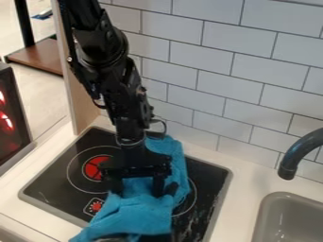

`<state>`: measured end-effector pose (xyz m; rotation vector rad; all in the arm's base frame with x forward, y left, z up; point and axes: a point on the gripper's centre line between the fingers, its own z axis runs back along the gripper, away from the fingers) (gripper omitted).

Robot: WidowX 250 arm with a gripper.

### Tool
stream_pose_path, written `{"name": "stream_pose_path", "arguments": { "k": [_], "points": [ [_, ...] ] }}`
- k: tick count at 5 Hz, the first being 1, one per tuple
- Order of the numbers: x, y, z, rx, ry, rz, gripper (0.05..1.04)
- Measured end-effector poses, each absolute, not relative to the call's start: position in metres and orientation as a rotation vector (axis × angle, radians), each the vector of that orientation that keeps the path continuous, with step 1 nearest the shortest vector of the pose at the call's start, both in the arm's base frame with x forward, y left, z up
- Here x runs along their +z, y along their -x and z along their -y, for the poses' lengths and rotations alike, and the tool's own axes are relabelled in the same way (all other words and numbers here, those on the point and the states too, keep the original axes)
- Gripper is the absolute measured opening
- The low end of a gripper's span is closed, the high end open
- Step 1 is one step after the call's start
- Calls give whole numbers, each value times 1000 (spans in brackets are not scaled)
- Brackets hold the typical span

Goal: Move the cloth from right to left

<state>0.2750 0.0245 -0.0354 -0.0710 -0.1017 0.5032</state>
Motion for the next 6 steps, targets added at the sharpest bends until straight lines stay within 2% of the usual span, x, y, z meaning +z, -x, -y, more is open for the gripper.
{"name": "stream_pose_path", "arguments": {
  "k": [5,6],
  "points": [
    [-37,-293,-126,762,21,124,999],
    [-37,-295,-140,818,36,126,999]
  ]
}}
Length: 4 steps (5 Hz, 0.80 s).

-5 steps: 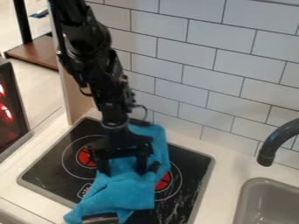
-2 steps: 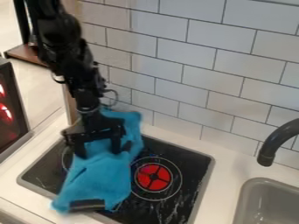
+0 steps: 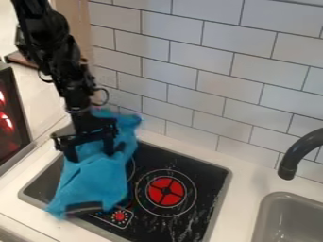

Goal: Move the cloth from right to left

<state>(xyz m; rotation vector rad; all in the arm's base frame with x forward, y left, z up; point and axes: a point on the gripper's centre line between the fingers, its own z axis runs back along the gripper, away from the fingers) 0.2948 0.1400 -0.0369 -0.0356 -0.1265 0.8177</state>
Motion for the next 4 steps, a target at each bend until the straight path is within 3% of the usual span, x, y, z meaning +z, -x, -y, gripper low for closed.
{"name": "stream_pose_path", "arguments": {
  "k": [3,4],
  "points": [
    [-25,-284,-126,795,90,109,999],
    [-7,-285,-126,804,91,151,999]
  ]
}}
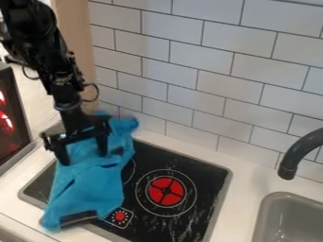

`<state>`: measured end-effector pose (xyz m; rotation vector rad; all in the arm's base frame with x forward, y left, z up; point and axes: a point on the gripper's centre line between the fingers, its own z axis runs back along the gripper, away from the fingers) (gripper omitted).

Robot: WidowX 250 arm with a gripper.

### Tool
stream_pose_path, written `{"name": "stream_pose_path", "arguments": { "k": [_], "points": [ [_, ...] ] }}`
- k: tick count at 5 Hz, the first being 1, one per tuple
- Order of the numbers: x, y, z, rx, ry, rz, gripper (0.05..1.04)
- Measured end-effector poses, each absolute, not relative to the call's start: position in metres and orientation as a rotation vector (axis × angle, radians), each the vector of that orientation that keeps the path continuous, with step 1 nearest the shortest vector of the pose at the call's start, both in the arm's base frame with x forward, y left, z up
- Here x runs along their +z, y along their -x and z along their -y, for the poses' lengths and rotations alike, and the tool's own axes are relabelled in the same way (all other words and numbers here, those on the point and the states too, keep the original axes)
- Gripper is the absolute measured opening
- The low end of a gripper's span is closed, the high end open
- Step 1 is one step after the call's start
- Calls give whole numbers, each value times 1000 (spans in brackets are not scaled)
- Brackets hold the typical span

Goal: Move the cloth from right to left

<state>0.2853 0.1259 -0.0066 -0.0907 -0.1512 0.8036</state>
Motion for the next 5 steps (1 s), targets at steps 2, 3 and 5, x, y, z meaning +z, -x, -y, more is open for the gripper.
{"name": "stream_pose_path", "arguments": {
  "k": [2,3,5],
  "points": [
    [37,-285,-127,802,154,212,999],
    [58,-282,-127,796,170,243,999],
    [71,-280,-124,781,177,262,999]
  ]
}}
